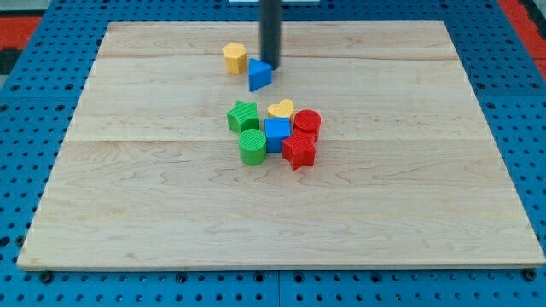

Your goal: Drag the blue triangle into the group of blocks

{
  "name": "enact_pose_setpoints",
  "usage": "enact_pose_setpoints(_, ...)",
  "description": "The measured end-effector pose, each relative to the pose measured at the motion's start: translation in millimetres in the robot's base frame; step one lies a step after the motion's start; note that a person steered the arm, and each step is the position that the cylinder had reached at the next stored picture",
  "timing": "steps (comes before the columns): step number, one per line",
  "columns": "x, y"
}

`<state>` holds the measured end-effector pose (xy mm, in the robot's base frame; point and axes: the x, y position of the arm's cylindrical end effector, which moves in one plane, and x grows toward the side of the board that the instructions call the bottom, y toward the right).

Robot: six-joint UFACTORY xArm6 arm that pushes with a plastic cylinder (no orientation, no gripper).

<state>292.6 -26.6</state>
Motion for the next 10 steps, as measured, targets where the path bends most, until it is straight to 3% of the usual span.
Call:
enact_pose_setpoints(2, 37.9, -18.7)
enact_pose_setpoints(4, 50.5, 59.2)
enact_pose_setpoints(7, 67.4, -62.2)
enact_pose_setpoints(8, 58.8, -64.3)
enact_pose_setpoints(10, 115.0, -84.5)
